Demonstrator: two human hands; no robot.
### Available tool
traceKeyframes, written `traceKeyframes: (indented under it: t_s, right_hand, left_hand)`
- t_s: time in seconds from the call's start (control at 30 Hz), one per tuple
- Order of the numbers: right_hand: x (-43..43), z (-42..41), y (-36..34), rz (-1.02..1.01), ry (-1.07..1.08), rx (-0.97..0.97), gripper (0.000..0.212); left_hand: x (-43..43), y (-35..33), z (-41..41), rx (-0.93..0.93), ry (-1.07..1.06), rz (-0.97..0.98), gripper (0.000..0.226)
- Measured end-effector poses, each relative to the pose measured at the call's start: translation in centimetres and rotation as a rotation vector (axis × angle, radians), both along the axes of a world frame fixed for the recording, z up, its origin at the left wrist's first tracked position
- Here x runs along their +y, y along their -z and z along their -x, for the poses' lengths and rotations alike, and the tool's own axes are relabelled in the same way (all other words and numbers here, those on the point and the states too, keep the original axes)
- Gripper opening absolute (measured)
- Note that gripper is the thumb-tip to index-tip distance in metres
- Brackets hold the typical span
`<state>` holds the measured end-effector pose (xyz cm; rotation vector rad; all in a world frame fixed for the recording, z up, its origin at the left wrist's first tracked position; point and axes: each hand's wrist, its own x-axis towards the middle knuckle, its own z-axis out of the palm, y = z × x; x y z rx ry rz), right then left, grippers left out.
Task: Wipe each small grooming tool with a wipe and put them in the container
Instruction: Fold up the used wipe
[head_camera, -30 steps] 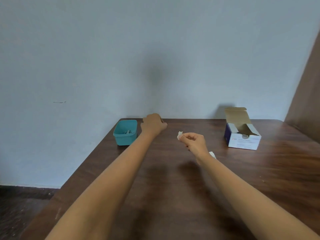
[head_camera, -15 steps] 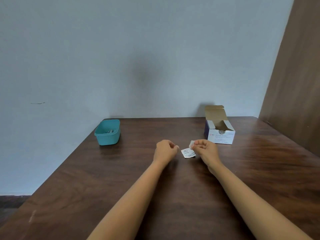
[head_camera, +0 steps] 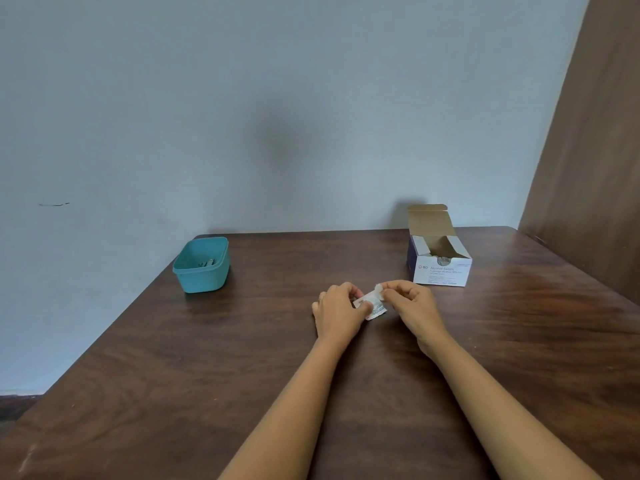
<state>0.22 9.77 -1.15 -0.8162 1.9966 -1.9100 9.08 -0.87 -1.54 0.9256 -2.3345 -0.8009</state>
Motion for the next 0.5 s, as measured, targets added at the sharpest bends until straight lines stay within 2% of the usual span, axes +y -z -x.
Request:
traceKeyframes:
  t_s: [0.1,0.23,0.5]
  right_hand:
    - [0.04,0.09,-0.15,0.006,-0.022,-0.003,0.014]
    - [0.2,0.01,-0.19,0.001,-0.059,0.003,0.011]
    - [0.57,0.48,-0.4,0.012,-0.046,0.082,0.009]
  left_hand:
    - [-0.17,-0.07,-0.44,0.195,0.067,-0.157,0.008]
    - [-0.12,-0.3,-0.87,0.369,0.138,-0.295,0.012]
    - [-0.44,-0.17,-0.7,0.485,0.334,-0.67,0.024]
